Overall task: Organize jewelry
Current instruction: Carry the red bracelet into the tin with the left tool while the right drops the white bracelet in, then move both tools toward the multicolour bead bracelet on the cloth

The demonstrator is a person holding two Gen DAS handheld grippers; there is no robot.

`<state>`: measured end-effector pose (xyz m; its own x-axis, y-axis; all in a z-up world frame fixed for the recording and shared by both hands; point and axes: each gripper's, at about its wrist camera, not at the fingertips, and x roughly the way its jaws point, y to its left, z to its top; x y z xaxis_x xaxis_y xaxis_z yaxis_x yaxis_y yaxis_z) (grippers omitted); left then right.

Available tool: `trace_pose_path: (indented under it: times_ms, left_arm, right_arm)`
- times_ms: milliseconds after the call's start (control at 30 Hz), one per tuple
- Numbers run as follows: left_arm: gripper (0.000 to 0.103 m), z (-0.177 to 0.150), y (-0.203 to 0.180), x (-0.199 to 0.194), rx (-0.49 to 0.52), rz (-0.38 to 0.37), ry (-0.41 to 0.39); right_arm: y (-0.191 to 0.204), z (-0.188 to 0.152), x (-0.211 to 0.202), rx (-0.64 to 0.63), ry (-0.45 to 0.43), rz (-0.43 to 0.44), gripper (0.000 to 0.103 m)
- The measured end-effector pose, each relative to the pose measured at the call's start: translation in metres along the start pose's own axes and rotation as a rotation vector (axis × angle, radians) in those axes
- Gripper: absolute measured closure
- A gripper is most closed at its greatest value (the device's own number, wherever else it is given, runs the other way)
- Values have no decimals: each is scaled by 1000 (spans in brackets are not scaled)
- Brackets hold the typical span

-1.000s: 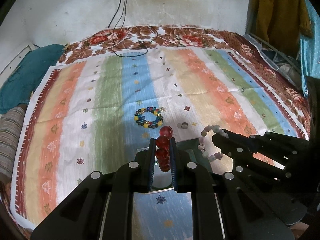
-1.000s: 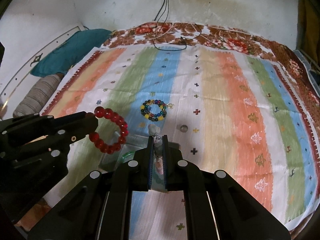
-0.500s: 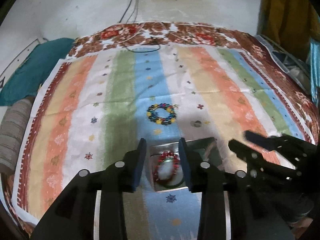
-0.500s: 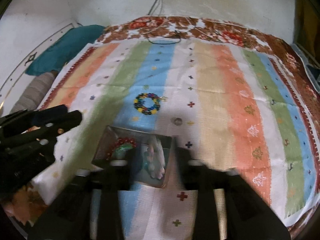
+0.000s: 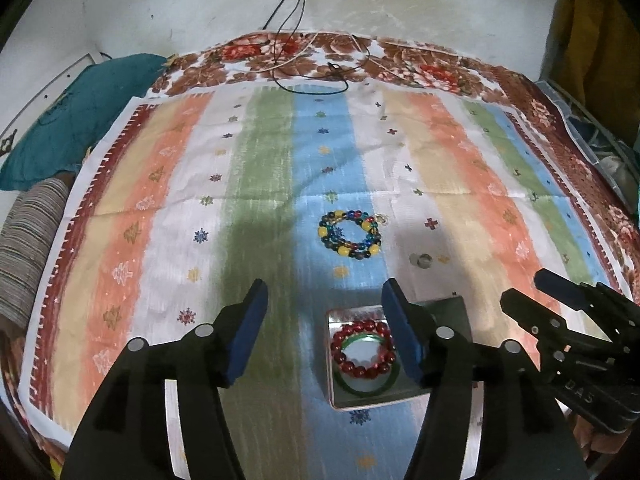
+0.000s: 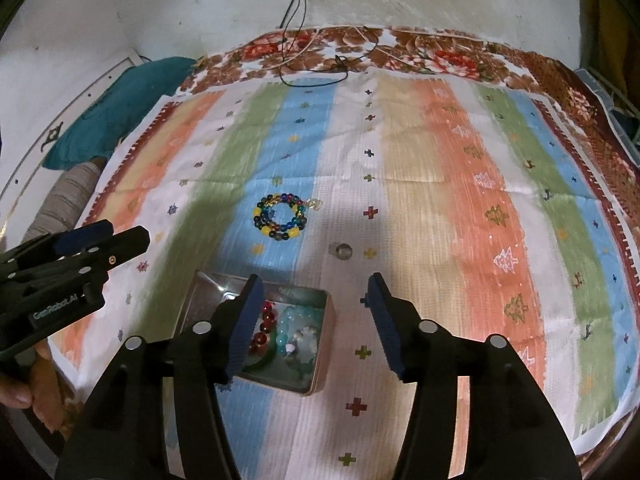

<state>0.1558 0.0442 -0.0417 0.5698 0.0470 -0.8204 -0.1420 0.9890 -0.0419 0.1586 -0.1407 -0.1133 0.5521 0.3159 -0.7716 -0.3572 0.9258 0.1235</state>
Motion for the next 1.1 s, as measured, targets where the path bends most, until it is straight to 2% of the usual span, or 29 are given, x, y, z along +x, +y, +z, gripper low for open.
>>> trace_pose_path:
  times_ms: [267,533,800,1100]
  left_arm:
    - [38,13,6,24,-2,22,27]
    - [37,23,19,49,-51,31,63]
    - [36,29,20,72,-34,61,84]
    - [33,34,27,93,-54,40,113]
  right_arm:
    - [-7,11,13,33,11,3,34]
    - [-2,21,36,1,29,-16,31]
    - [9,30,55,-23,45,13,31]
    - [5,38,77,-1,73,24,31]
